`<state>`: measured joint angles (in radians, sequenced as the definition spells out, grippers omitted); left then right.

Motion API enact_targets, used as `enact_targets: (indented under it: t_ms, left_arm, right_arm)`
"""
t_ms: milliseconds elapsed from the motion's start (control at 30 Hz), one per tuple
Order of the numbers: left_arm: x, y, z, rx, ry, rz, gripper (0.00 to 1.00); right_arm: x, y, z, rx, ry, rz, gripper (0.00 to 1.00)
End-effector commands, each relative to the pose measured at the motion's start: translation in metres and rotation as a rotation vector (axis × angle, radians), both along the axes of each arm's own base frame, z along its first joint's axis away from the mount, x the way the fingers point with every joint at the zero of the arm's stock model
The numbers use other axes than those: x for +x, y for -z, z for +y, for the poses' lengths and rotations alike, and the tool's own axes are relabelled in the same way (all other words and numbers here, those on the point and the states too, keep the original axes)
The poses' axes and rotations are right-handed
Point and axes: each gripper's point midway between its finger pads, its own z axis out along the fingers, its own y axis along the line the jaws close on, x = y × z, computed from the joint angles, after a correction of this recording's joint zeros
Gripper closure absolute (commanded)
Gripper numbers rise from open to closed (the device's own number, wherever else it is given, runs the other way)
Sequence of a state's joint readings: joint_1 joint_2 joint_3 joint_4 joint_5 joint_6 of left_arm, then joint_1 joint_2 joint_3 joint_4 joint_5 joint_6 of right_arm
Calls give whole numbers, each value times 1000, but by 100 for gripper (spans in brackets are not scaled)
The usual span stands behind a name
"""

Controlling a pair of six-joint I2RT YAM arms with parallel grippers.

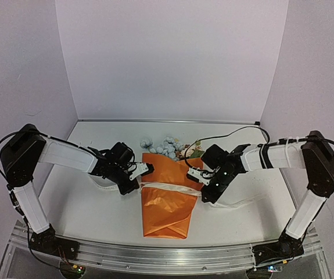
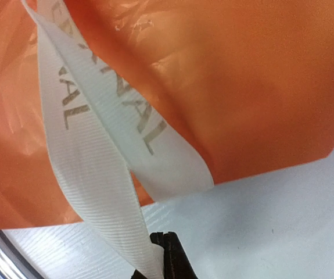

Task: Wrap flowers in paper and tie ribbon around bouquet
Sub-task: Pick up the ribbon from the folded bouquet, then tie the ribbon around the folded bouquet.

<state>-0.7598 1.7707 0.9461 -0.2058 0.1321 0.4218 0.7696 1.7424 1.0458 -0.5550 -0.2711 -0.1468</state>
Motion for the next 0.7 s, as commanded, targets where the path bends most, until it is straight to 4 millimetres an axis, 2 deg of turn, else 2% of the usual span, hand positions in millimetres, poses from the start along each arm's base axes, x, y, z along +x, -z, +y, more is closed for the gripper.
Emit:
enact_targets:
  t_ms: [0, 100, 267, 500, 600, 667]
  left_arm:
    - [17, -34, -3, -84, -326, 65, 100]
    - [14, -24, 2, -85, -481, 170, 100]
    - [3, -8, -1, -116, -612, 316, 100]
    - [-10, -3, 4, -198, -765, 432, 100]
    - [-9, -11, 18, -294, -886, 494, 100]
    - [-1, -24, 42, -401, -999, 561, 100]
  right_arm:
    - [2, -31, -7, -56, 83, 15, 100]
    - [3, -34, -8, -103, 138, 64, 100]
    - [14, -35, -10, -179, 261, 90, 100]
    - [33, -26, -10, -224, 411, 76, 100]
    - [41, -20, -26, -250, 563, 89, 100]
    - [43, -14, -48, -257, 702, 121, 100]
